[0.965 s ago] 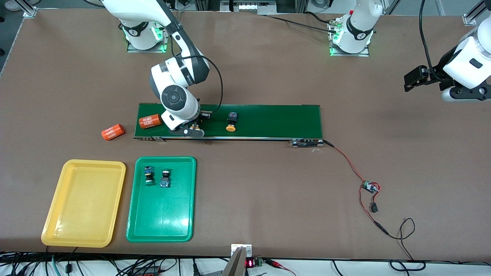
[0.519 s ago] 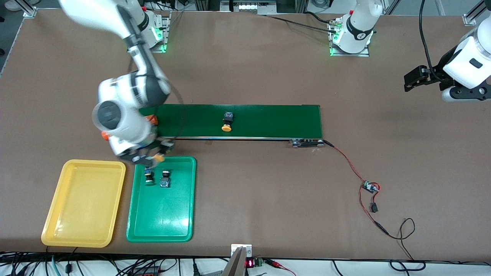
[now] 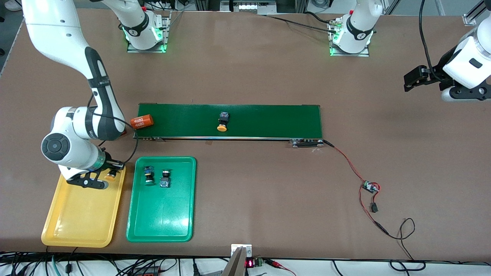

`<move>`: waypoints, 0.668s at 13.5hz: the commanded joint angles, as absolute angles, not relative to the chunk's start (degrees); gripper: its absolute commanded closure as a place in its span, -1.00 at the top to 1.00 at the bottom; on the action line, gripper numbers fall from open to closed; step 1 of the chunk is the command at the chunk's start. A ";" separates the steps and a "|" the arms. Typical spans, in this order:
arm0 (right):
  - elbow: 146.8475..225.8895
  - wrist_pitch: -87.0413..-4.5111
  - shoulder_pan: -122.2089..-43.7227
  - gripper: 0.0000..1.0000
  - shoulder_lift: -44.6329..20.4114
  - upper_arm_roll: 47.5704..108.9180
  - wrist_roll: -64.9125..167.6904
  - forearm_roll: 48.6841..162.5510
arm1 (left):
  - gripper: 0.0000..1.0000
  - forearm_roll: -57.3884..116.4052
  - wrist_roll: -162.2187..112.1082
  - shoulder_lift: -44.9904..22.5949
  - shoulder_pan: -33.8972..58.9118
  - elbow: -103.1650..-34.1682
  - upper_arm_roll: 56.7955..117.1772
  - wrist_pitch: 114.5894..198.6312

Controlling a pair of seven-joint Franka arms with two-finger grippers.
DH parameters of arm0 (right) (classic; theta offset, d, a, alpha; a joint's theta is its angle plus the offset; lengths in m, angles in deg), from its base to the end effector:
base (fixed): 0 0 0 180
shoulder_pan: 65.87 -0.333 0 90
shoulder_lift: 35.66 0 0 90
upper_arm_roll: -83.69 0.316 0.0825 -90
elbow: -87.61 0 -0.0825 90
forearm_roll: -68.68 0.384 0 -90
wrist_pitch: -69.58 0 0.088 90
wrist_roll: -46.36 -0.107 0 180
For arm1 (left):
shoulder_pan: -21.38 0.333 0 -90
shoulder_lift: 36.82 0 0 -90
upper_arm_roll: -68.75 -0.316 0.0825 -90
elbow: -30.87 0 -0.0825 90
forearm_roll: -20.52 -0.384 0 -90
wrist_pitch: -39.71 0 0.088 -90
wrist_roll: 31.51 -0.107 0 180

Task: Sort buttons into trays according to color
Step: 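Carry the yellow button with the right gripper over the yellow tray, then lower the yellow button into the yellow tray and open the right gripper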

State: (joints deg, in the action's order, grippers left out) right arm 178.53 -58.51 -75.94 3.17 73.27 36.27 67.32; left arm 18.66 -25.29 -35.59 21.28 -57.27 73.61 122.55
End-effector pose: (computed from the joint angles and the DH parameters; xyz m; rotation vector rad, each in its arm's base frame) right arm 0.6960 0.0122 0.2421 3.0016 -0.1938 -0.0117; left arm 0.5459 -0.0430 0.6177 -3.0951 -0.0373 0.1710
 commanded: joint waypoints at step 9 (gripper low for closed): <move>174.36 -62.52 -71.40 1.00 9.43 73.67 45.39 65.70 | 1.00 19.29 -26.58 -34.80 21.56 -55.35 73.67 121.01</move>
